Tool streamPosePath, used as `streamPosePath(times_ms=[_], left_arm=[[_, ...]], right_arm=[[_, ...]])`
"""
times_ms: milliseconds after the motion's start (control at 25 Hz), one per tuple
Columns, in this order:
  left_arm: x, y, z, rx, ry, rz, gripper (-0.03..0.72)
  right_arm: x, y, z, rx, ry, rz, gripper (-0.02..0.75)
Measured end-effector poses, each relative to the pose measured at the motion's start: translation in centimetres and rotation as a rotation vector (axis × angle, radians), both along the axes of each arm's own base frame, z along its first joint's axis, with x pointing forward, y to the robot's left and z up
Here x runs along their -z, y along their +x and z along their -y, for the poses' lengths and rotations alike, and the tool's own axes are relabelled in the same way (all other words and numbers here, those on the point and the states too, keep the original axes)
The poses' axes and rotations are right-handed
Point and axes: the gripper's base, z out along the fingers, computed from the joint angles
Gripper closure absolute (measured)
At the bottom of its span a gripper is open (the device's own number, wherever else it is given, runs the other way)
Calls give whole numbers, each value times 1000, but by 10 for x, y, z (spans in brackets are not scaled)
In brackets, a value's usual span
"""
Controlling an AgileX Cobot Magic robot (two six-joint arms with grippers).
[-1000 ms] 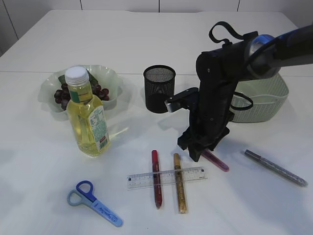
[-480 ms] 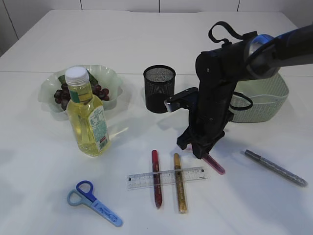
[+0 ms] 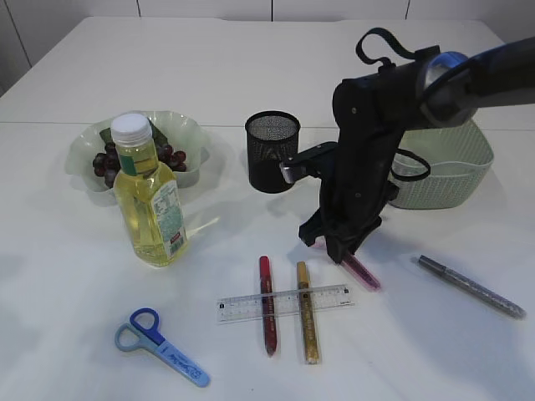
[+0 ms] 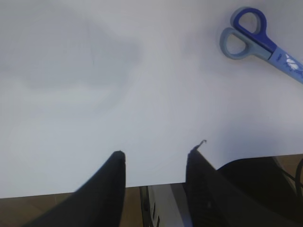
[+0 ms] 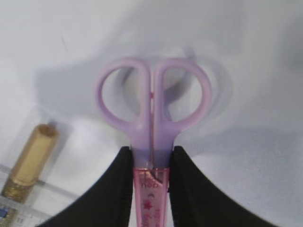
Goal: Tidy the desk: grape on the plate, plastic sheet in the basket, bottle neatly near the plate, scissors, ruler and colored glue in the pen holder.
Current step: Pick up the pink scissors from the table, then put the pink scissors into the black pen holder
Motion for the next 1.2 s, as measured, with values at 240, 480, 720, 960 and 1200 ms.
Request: streamPosePath(times_ms=[240, 480, 720, 960, 1200], left_arm=[[0, 0, 0, 0, 0, 0, 379], [0, 0, 0, 0, 0, 0, 379], [0, 0, 0, 0, -1, -3, 379], [0, 0, 0, -1, -3, -5, 379], [0, -3, 0, -1, -2, -34, 379]], right_arm=[[-37, 10, -1, 47, 75, 27, 539], [-77, 21, 13, 82, 214, 54, 539], [-113, 37, 29, 54, 523, 103, 540], [-137, 53, 33, -22, 800, 281, 540], [-136, 68, 22, -143, 965, 445, 540]])
